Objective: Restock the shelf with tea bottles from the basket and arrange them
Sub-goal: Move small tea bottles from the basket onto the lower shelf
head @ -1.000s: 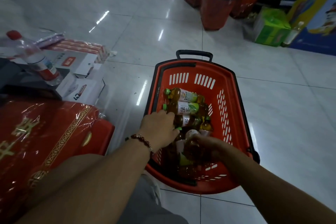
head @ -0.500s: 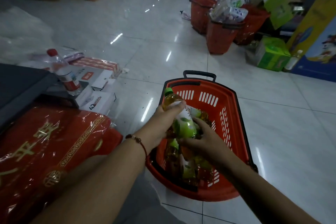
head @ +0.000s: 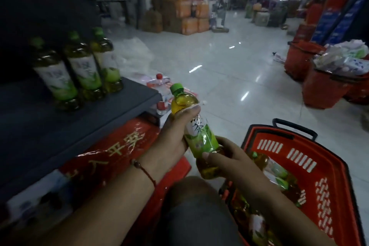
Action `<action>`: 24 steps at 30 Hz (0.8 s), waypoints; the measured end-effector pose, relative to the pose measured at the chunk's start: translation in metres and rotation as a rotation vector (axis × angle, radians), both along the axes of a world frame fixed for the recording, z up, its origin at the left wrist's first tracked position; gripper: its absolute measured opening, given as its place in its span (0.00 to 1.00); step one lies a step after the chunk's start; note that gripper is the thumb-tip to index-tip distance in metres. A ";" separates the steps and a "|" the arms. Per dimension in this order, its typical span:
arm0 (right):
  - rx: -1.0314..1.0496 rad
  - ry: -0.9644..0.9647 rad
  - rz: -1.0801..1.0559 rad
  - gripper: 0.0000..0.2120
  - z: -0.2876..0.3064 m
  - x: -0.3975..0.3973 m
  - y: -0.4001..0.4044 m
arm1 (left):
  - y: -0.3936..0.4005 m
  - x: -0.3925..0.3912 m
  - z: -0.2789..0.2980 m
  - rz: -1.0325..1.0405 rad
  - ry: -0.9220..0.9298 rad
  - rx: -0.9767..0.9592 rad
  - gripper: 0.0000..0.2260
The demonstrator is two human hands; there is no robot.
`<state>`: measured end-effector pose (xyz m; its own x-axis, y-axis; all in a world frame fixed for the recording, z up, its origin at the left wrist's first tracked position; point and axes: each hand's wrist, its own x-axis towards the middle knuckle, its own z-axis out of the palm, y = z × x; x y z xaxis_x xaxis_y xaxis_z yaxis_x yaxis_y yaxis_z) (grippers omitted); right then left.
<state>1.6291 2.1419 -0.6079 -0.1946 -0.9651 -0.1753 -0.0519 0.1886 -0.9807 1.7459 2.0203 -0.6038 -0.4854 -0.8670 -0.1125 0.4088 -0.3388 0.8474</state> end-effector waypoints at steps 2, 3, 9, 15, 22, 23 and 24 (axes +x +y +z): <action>-0.048 0.009 0.061 0.20 0.006 0.021 -0.023 | -0.006 0.035 0.012 0.063 -0.074 -0.096 0.23; -0.078 0.012 0.088 0.21 0.010 0.032 -0.033 | -0.008 0.055 0.017 0.079 -0.143 -0.150 0.26; -0.223 0.154 0.263 0.25 0.020 0.102 -0.086 | -0.010 0.161 0.023 0.206 -0.323 -0.210 0.27; -0.387 0.312 0.422 0.33 0.014 0.171 -0.118 | -0.008 0.224 0.026 0.554 -0.343 -0.186 0.24; -0.543 0.251 0.438 0.22 0.012 0.239 -0.153 | -0.017 0.268 0.030 0.843 -0.261 -0.281 0.23; -0.577 0.270 0.434 0.23 0.011 0.248 -0.159 | -0.020 0.273 0.030 0.878 -0.273 -0.315 0.23; -0.604 0.300 0.422 0.24 0.010 0.256 -0.165 | -0.023 0.277 0.031 0.907 -0.284 -0.352 0.24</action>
